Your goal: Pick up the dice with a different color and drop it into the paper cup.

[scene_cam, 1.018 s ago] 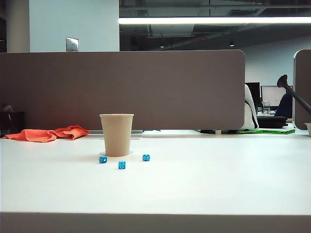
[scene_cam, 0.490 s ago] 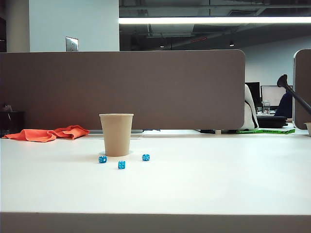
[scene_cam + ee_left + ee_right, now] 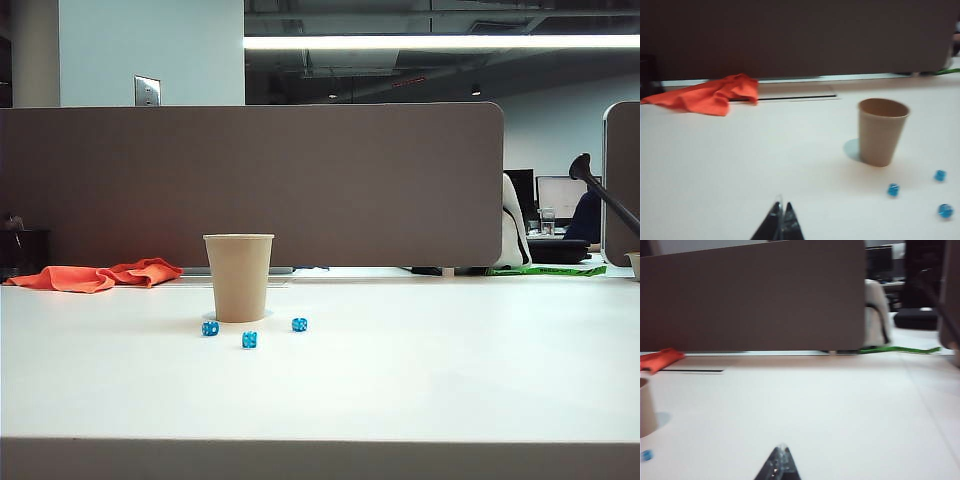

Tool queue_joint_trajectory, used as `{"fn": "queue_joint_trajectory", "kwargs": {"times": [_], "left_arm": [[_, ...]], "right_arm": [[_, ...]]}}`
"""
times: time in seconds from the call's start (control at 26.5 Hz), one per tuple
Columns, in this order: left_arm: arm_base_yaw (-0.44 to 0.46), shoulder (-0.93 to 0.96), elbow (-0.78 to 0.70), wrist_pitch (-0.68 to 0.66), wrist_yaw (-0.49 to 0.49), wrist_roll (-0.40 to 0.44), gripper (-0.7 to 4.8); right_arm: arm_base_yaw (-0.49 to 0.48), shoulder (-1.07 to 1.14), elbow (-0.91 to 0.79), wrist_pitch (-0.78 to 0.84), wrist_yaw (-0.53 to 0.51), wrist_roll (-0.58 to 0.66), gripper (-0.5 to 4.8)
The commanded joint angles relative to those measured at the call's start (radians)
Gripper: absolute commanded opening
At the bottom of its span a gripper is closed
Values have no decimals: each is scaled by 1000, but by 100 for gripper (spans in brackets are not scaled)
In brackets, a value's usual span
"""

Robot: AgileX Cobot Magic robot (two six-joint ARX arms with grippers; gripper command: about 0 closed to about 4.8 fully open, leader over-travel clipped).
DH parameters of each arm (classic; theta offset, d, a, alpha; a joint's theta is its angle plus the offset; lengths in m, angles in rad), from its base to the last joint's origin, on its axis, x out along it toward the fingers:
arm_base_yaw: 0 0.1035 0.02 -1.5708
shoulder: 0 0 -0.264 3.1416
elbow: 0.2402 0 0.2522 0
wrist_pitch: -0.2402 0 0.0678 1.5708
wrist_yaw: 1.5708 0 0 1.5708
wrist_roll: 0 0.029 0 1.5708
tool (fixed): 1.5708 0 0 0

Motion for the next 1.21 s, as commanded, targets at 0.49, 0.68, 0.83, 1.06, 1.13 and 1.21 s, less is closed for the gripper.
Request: {"fn": "queue_joint_trajectory", "kwargs": {"times": [0.49, 0.68, 0.83, 1.06, 1.13, 1.21], "left_arm": [[2, 1, 3, -26, -102, 82, -6], [56, 1, 3, -22, -83, 69, -6], [163, 1, 3, -13, 40, 37, -6], [211, 1, 3, -13, 72, -16, -6], [210, 1, 3, -14, 90, -34, -6], [210, 1, 3, -14, 89, -37, -6]], "right_arm": [[-3, 0, -1, 17, -39, -28, -5], [-4, 0, -1, 17, -39, -30, -5], [-19, 0, -1, 16, -39, -47, -5], [-52, 0, -2, 12, 0, -74, -5], [-59, 0, -2, 10, 2, -74, -5], [-59, 0, -2, 10, -3, -74, -5]]}}
